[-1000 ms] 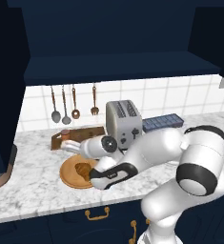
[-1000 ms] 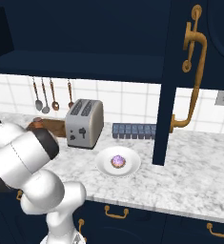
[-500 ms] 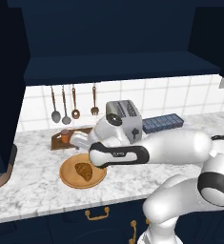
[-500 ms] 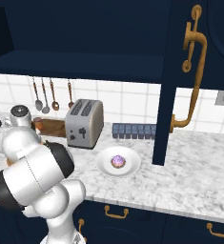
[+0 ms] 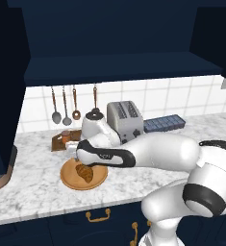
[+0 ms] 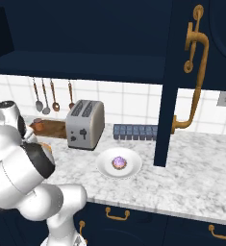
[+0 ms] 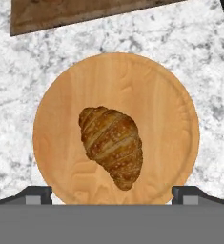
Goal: From the different types of pastries on the counter, select a croissant and place it on the cutting board. Then retrieve a jar of jam from the cabinet and place it alongside the croissant on the cutting board.
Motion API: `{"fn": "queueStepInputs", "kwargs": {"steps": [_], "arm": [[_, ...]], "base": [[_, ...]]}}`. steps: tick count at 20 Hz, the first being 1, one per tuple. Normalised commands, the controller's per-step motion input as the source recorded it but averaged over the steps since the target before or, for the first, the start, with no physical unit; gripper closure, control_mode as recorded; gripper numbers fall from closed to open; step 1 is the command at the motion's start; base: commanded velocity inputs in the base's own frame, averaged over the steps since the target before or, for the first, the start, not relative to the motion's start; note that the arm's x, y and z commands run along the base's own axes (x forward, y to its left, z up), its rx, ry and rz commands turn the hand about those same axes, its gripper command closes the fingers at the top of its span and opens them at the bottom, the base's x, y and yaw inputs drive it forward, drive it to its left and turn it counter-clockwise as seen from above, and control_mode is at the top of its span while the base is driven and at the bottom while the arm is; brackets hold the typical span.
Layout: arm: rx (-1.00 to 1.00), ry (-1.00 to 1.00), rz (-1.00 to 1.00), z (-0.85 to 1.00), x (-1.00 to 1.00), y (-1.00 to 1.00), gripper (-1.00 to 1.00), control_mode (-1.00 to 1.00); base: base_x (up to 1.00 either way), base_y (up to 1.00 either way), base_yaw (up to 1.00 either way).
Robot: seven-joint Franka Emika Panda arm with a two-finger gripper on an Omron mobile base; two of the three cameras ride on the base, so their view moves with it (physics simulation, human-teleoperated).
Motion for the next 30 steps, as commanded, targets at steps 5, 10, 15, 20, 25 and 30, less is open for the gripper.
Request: {"fn": "queueStepInputs", "kwargs": {"steps": [5,10,15,20,25,30], "arm": [[-0.02,0.0,0.13,0.04,0.04,-0.2,-1.0,-1.0],[0.0,0.04,0.2,0.09,0.1,-0.39,-1.0,-1.0],[-0.01,0.07,0.0,-0.45,-0.13,0.03,-1.0,-1.0],[0.0,0.01,0.03,-0.04,0.18,0.03,-1.0,-1.0],[-0.06,0.07,0.11,-0.23,0.22,0.28,-1.0,-1.0],[0.0,0.0,0.07,0.0,0.0,0.16,-1.0,-1.0]], "base": [[0.0,0.0,0.0],[0.0,0.0,0.0],[0.0,0.0,0.0],[0.0,0.0,0.0],[0.0,0.0,0.0],[0.0,0.0,0.0]]}}
